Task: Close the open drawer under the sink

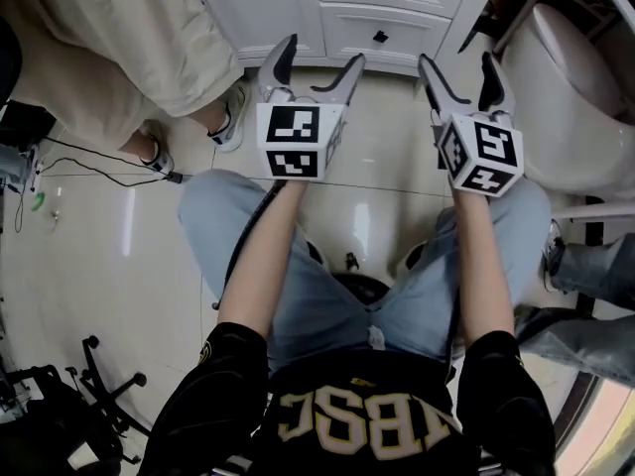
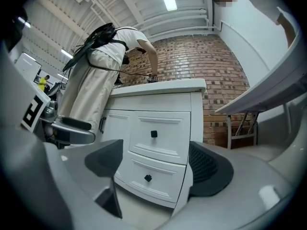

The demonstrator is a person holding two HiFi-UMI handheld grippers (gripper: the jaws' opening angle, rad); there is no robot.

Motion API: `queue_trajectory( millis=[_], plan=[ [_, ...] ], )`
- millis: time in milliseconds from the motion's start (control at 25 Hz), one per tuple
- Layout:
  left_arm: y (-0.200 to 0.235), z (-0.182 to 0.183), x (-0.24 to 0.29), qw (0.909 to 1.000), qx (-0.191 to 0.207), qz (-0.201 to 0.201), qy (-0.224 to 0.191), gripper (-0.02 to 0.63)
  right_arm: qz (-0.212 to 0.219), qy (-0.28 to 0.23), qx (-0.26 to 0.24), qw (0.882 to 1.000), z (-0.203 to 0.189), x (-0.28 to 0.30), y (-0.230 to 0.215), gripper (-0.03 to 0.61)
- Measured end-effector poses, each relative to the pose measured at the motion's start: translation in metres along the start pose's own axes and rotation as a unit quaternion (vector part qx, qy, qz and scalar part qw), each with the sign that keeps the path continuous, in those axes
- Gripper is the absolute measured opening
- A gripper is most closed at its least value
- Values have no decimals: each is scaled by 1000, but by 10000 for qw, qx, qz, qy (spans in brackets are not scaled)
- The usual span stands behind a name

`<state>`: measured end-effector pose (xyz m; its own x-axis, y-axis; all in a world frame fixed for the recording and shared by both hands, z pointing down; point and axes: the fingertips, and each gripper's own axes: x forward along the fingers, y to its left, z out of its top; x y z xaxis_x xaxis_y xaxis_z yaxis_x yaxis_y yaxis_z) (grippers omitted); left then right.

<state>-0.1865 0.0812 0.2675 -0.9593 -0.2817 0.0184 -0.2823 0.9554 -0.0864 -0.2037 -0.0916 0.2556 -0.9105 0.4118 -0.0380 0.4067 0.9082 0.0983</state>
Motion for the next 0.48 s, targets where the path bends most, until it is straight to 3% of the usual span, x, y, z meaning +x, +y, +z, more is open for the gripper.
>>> queue_trajectory(
  millis=[200,480],
  plan=[
    [35,-2,-15,9997,164,180,73,402,171,-63,282,9994,-6,24,34,423],
    [3,-6,8,10000,-42,40,34,402,202,43,168,9996,-7,19,12,422]
  ],
)
